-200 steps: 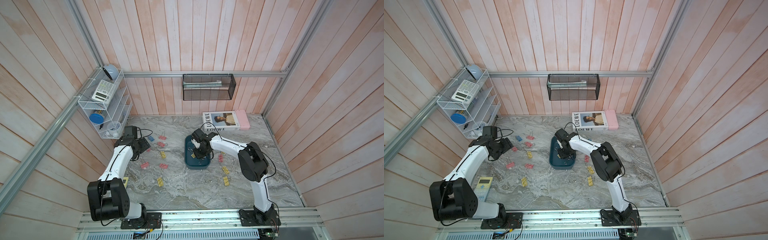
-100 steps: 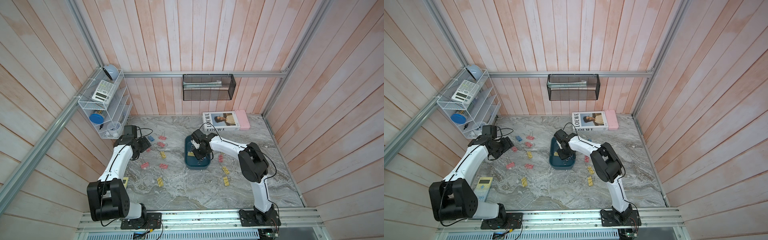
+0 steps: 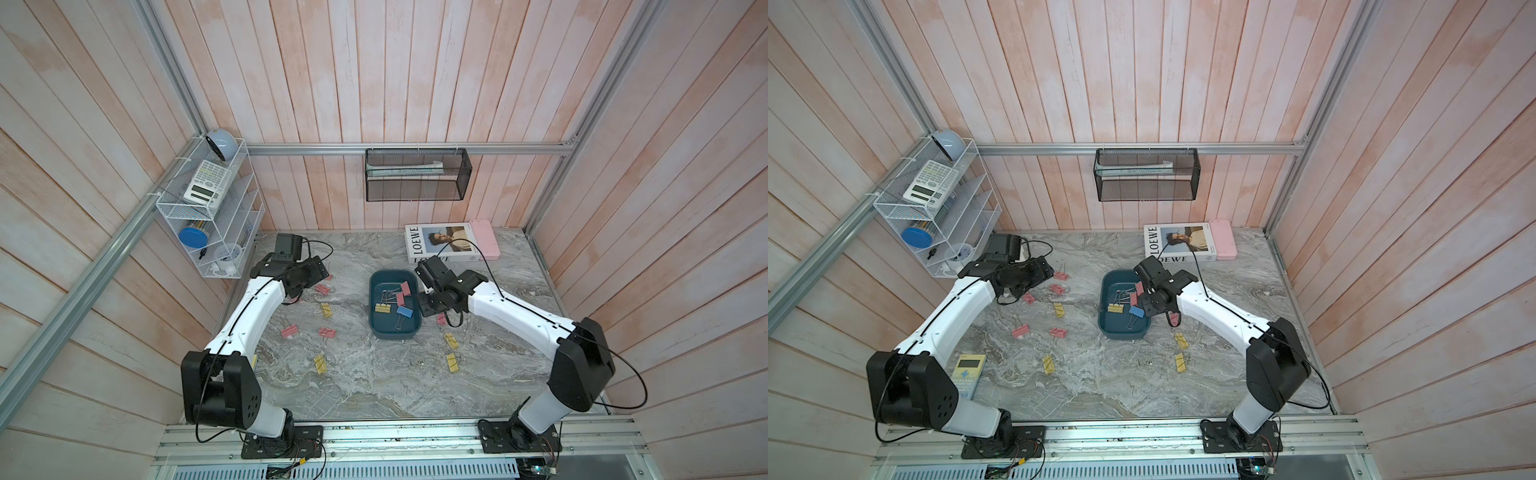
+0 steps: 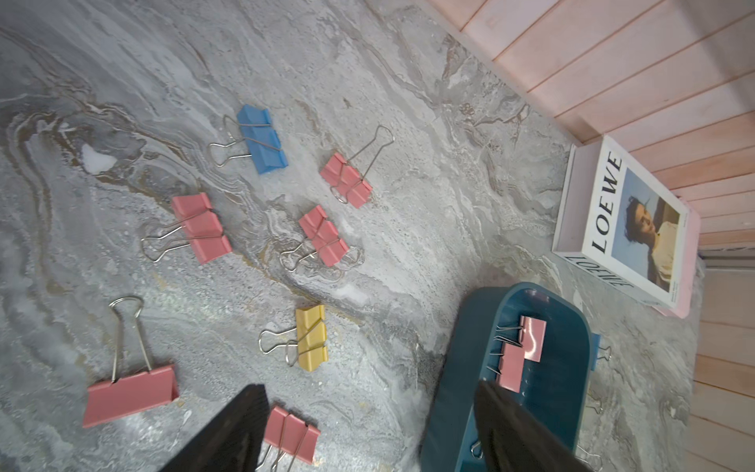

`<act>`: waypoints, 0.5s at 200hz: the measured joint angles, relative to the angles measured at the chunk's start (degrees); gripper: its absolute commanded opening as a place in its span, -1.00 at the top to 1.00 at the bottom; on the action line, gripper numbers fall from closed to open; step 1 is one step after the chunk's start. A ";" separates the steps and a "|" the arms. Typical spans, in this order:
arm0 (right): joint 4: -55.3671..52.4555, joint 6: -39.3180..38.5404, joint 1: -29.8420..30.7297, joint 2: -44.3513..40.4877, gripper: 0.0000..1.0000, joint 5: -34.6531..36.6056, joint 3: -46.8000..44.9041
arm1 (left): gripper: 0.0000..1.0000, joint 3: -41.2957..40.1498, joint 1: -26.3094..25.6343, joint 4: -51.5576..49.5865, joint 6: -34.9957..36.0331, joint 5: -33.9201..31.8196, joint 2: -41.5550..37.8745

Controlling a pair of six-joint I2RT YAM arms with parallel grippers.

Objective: Take out the binder clips from the storage box
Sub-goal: Place the binder clip at the center of the board.

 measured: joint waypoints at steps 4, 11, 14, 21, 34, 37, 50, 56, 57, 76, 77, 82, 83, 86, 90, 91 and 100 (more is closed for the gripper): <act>-0.31 0.66 -0.55 -1.03 1.00 0.42 -1.46 | -0.70 0.46 -0.61 0.02 -0.09 -0.02 0.57; -0.52 1.81 -1.53 -2.73 1.00 1.25 -3.85 | -0.70 1.20 -1.64 0.04 -0.15 -0.07 1.53; -0.55 2.25 -1.99 -3.43 1.00 1.60 -4.79 | -0.70 1.53 -2.10 -0.02 -0.15 -0.11 1.97; -0.68 3.48 -3.06 -5.25 1.00 2.25 -7.39 | -0.70 2.47 -3.23 -0.04 -0.17 -0.20 3.02; -0.68 5.38 -5.29 -8.15 1.00 2.62 -11.50 | -0.70 3.91 -5.14 0.09 -0.17 -0.17 4.59; -0.63 5.73 -5.79 -8.72 1.00 2.64 -12.35 | -0.70 4.20 -5.49 0.11 -0.17 -0.17 4.87; -0.17 6.91 -8.39 -10.78 1.00 2.54 -15.89 | -0.70 5.53 -7.26 0.13 -0.17 -0.17 6.14; 0.31 7.39 -9.57 -11.39 1.00 2.43 -17.22 | -0.70 6.23 -8.13 0.04 -0.17 -0.20 6.78; 0.42 7.48 -9.84 -11.50 1.00 2.43 -17.55 | -0.70 6.32 -8.22 0.04 -0.15 -0.22 6.84; 2.69 7.93 -13.03 -11.78 1.00 2.01 -20.83 | -0.70 8.04 -10.60 -0.11 -0.13 -0.63 8.28; 2.80 7.93 -13.11 -11.74 1.00 2.03 -20.92 | -0.70 8.13 -10.75 -0.11 -0.13 -0.70 8.37; 3.41 7.93 -13.75 -11.47 1.00 1.86 -21.33 | -0.70 8.37 -11.32 -0.15 -0.15 -0.83 8.57; 3.50 7.96 -13.90 -11.37 1.00 1.81 -21.40 | -0.70 8.44 -11.47 -0.15 -0.15 -0.87 8.61; 3.76 7.93 -14.25 -11.04 1.00 1.68 -21.46 | -0.70 8.55 -11.78 -0.20 -0.15 -1.01 8.70; 4.24 7.93 -14.73 -10.58 1.00 1.53 -21.44 | -0.70 8.68 -12.20 -0.26 -0.15 -1.05 8.74; 4.48 7.89 -14.91 -10.36 1.00 1.51 -21.44 | -0.70 8.68 -12.28 -0.26 -0.15 -1.07 8.76; 5.79 7.87 -15.82 -8.98 1.00 1.14 -21.16 | -0.70 8.70 -13.22 -0.33 -0.13 -1.25 8.81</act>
